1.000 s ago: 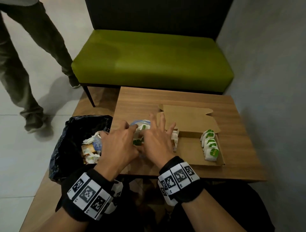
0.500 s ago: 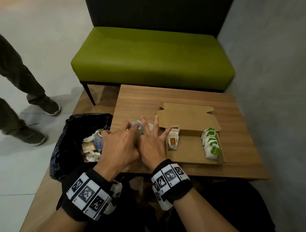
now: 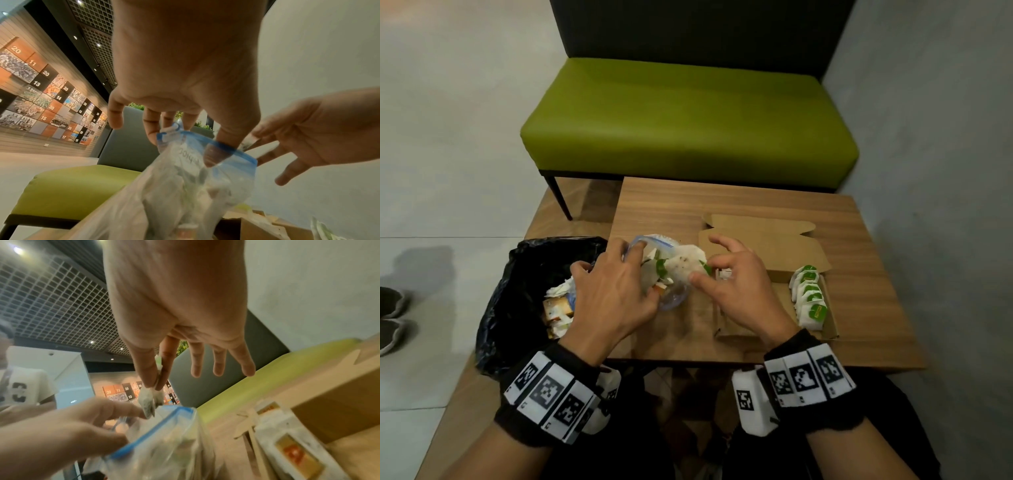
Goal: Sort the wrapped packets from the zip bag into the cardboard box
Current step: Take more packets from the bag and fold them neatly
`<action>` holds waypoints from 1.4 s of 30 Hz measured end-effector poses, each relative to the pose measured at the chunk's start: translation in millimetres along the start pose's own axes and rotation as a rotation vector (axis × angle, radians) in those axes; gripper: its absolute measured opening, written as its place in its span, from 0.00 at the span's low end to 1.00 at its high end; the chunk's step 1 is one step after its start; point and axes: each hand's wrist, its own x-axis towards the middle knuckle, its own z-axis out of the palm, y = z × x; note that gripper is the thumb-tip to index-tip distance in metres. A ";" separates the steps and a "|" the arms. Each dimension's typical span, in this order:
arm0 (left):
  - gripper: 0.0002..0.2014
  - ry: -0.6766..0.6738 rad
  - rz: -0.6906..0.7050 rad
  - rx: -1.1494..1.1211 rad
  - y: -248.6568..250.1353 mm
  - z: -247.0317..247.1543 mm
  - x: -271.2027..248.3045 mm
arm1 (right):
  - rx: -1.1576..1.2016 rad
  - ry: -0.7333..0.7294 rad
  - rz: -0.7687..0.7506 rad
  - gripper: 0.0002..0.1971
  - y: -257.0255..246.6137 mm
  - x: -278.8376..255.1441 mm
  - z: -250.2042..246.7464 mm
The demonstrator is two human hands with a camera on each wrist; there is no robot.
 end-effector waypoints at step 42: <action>0.15 -0.108 0.065 -0.285 33.5 47.9 -27.6 | 0.236 -0.055 0.024 0.21 78.3 -49.0 -29.9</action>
